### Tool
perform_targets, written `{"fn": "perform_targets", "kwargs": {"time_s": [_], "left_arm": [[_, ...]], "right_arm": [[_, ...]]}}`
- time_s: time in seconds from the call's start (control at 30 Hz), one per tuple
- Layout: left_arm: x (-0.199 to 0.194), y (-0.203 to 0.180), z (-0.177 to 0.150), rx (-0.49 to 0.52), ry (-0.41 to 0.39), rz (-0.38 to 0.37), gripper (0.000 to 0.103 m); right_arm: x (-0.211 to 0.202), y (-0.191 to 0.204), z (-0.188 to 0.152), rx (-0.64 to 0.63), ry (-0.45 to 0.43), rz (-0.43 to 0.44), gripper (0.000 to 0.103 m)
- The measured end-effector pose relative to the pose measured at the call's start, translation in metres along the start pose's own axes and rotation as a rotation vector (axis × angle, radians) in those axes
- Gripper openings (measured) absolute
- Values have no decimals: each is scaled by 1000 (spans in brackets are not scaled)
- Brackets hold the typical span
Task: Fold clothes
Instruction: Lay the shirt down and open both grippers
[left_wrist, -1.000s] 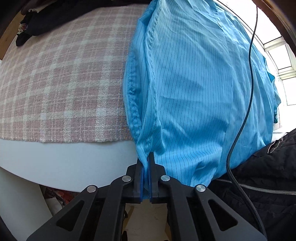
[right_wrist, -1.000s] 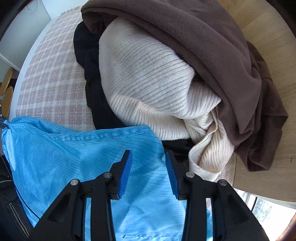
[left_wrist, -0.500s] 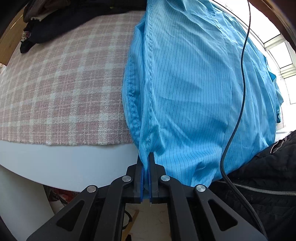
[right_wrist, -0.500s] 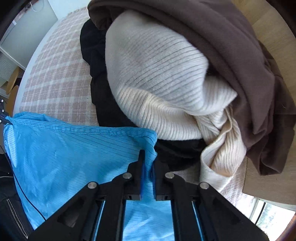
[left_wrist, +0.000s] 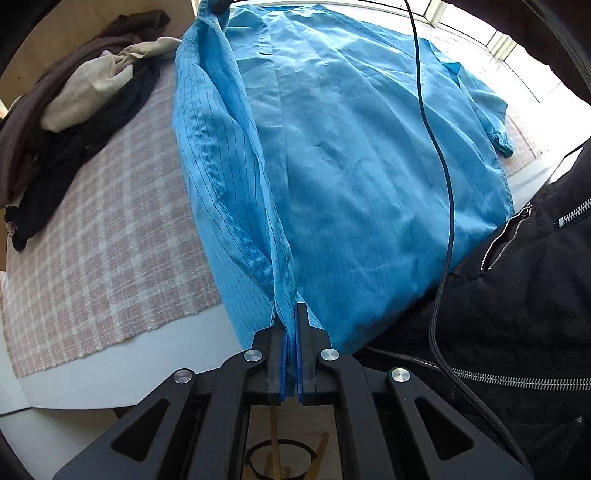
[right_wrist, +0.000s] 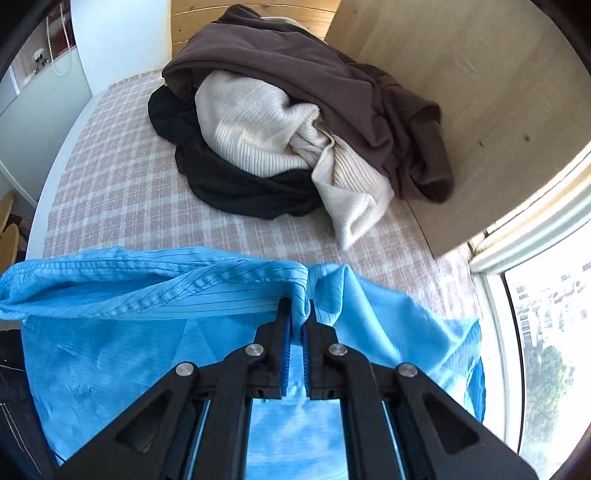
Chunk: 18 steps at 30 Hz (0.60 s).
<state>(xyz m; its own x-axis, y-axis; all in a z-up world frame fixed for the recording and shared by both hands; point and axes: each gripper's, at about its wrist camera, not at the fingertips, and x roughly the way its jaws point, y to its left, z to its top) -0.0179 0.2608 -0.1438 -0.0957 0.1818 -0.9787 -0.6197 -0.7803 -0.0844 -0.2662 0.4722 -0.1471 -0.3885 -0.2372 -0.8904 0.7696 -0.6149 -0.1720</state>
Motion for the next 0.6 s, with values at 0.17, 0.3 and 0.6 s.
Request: {"fn": "perform_targets", "kwargs": {"time_s": [0.17, 0.3, 0.6], "left_arm": [[19, -48, 13, 81, 23, -87, 3], [53, -63, 20, 61, 81, -191, 12], [43, -39, 2, -44, 43, -223, 11]], "right_arm": [[-2, -7, -69, 115, 70, -38, 5], [22, -19, -107, 211, 193, -107, 6], [-1, -40, -125, 383, 170, 5, 40]]}}
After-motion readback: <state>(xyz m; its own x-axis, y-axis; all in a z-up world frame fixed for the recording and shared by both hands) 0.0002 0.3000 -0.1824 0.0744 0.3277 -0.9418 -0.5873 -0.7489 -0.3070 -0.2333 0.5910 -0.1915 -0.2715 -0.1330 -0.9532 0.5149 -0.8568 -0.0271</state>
